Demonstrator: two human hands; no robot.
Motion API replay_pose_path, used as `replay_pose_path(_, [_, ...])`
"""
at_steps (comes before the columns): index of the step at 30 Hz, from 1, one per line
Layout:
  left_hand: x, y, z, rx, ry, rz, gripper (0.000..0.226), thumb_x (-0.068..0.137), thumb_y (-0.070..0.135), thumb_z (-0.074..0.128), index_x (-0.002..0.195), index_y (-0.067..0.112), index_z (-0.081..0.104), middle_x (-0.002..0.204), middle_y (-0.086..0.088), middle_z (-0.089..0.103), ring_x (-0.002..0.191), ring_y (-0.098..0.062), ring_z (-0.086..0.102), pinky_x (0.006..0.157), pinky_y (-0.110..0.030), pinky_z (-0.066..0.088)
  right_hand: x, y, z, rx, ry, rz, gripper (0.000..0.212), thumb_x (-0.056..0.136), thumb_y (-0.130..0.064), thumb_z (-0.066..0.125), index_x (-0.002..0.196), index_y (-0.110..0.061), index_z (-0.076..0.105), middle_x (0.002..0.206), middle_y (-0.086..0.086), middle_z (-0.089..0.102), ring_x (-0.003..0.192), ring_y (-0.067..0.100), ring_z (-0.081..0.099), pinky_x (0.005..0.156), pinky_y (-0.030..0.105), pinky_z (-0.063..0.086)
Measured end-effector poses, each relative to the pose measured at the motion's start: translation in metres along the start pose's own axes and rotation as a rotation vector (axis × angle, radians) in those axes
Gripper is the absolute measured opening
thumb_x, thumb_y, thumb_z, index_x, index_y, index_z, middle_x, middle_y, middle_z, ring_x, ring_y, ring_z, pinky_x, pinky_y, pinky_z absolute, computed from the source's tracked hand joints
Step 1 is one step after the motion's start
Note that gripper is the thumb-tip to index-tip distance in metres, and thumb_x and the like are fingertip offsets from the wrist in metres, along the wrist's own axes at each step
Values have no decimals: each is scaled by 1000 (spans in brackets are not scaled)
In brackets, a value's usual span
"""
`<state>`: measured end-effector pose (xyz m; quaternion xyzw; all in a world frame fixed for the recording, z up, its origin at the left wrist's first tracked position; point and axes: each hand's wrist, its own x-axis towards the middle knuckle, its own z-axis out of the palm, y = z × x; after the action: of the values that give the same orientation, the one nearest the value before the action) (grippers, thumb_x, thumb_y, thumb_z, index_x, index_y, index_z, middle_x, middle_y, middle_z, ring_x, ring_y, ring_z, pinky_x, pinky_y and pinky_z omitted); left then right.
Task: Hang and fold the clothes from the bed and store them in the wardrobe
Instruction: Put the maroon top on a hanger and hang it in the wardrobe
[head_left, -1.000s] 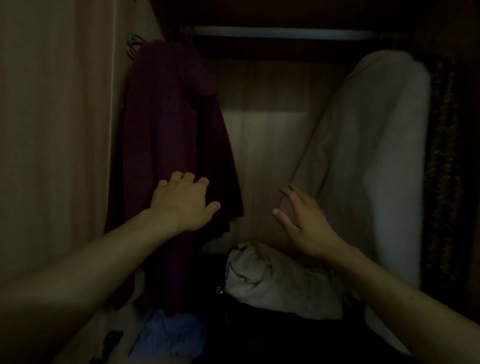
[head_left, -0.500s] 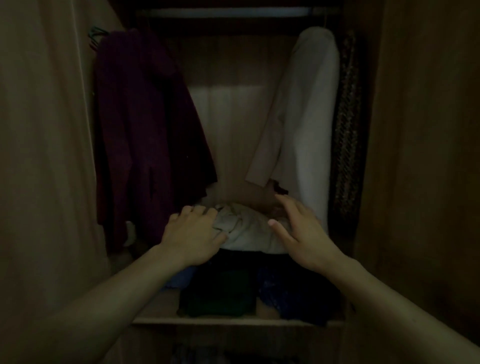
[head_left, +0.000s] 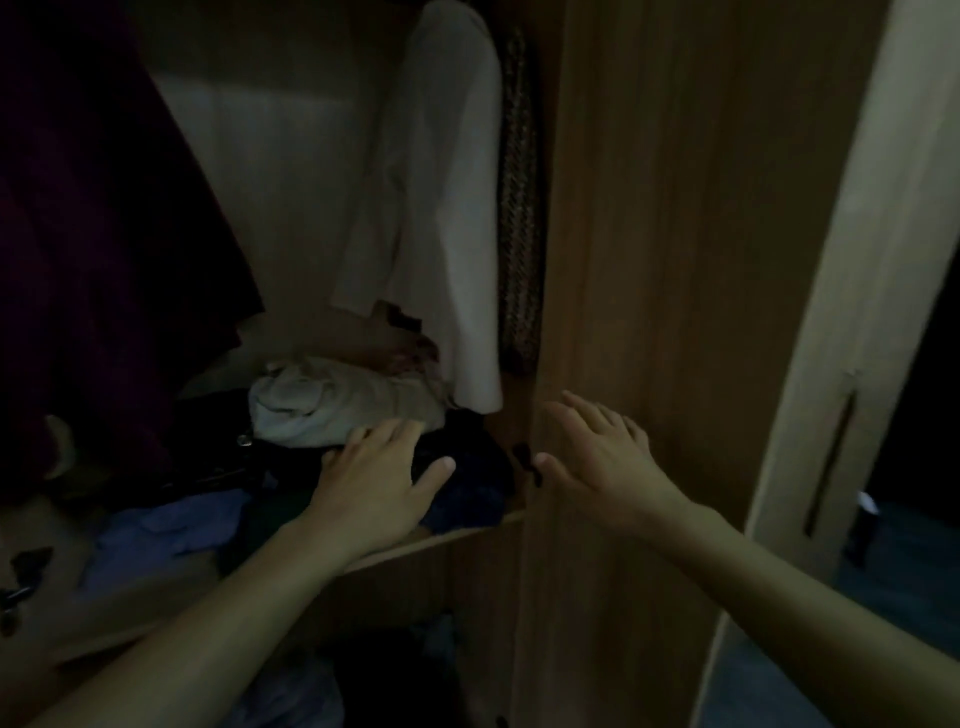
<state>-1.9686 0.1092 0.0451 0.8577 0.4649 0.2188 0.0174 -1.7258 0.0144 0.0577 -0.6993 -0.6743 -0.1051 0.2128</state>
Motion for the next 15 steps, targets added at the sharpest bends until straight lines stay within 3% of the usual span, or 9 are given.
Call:
replay_pose_path(5, [-16, 38, 41, -184, -120, 103, 84, 85, 78, 15, 154, 31, 23, 162, 4, 22, 144, -29, 25, 115, -51, 28, -79, 4, -6, -59, -69, 225, 68, 95, -66, 33, 152, -33, 16, 164, 0, 12, 146, 28, 22, 112, 56, 29])
replay_pose_path(15, [-84, 157, 90, -423, -257, 428, 75, 90, 69, 29, 149, 23, 37, 154, -5, 37, 139, -31, 34, 114, -42, 28, -286, 30, -70, -145, 40, 703, 68, 95, -59, 43, 153, -32, 21, 163, 0, 19, 147, 24, 23, 116, 50, 28])
